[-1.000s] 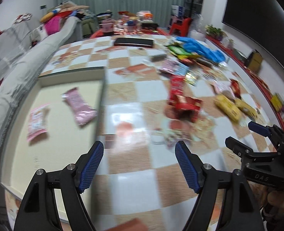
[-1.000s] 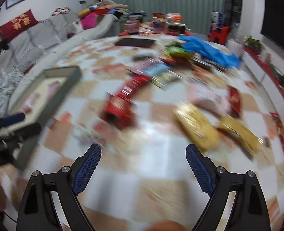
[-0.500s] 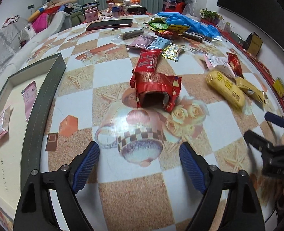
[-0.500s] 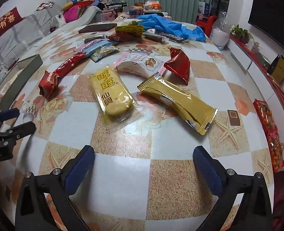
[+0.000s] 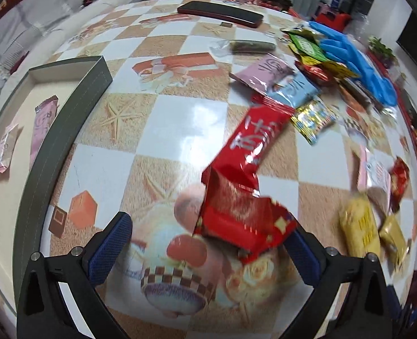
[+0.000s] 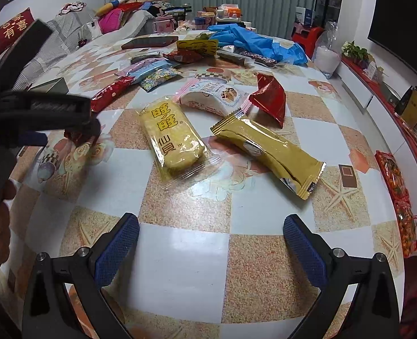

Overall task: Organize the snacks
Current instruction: 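Grasp the red wrapper with the left gripper and lift it, then grasp the yellow cake pack with the right gripper and lift it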

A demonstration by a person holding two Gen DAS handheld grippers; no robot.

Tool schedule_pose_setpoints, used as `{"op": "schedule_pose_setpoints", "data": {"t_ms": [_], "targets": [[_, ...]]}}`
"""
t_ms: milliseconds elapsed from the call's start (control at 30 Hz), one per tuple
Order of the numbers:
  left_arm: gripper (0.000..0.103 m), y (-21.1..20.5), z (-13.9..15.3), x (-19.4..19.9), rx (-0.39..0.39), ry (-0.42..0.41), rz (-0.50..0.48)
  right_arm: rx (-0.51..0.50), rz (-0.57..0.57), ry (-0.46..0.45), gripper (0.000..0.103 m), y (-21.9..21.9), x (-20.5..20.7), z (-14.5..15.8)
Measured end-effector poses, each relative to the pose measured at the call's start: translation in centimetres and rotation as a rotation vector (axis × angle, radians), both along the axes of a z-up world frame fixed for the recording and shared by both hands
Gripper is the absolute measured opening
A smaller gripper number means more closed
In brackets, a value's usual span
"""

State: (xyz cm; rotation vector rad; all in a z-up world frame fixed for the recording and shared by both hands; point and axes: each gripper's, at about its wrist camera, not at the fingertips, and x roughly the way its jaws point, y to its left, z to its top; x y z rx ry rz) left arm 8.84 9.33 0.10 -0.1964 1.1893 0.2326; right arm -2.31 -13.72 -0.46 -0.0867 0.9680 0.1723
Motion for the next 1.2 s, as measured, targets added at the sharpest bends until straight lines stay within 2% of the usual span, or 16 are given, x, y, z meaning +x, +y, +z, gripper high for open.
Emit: {"op": "schedule_pose_setpoints", "data": {"t_ms": [33, 67, 133, 167, 267, 367, 567, 633, 733, 833, 1000, 1133, 1200], "targets": [[0.102, 0.1, 0.0, 0.1, 0.0, -0.007, 0.006, 0.0, 0.001, 0.0, 0.103, 0.0, 0.0, 0.0], [0.097, 0.1, 0.1, 0.1, 0.007, -0.019, 0.006, 0.0, 0.002, -0.001, 0.103, 0.0, 0.0, 0.0], [0.068, -0.2, 0.8, -0.5, 0.036, -0.078, -0.041, 0.001, 0.004, -0.001, 0.103, 0.0, 0.0, 0.0], [0.045, -0.4, 1.0, -0.8, 0.043, -0.09, -0.072, 0.002, 0.005, -0.001, 0.103, 0.0, -0.1, 0.0], [0.045, -0.1, 1.1, -2.1, 0.03, -0.106, -0.132, 0.004, 0.009, -0.002, 0.103, 0.0, -0.1, 0.0], [0.044, 0.8, 1.1, -4.4, 0.011, -0.16, -0.184, 0.004, 0.01, -0.003, 0.103, 0.0, -0.1, 0.0], [0.045, 1.5, 0.7, -9.8, 0.094, -0.258, -0.343, 0.004, 0.011, -0.004, 0.103, 0.1, -0.2, 0.0], [0.045, 1.8, 0.7, -10.6, 0.087, -0.264, -0.37, 0.005, 0.011, -0.007, 0.103, 0.1, -0.2, 0.1], [0.046, 2.2, 0.7, -10.5, 0.053, -0.273, -0.364, 0.045, 0.04, -0.008, 0.102, 0.0, -0.2, 0.3], [0.046, 1.6, 0.7, -10.5, 0.085, -0.279, -0.364, 0.098, 0.07, -0.01, 0.089, 0.2, 0.2, 0.9], [0.047, 1.7, 0.7, -10.5, 0.061, -0.278, -0.358, 0.183, 0.095, 0.007, 0.089, 1.2, 3.3, 1.4], [0.048, 1.9, 0.7, -10.5, 0.063, -0.278, -0.356, 0.144, 0.095, 0.02, 0.089, 2.8, 6.4, 0.9], [0.049, 1.9, 0.7, -10.5, 0.065, -0.278, -0.357, 0.041, 0.11, -0.009, 0.073, 4.4, 7.2, 0.8]]}}
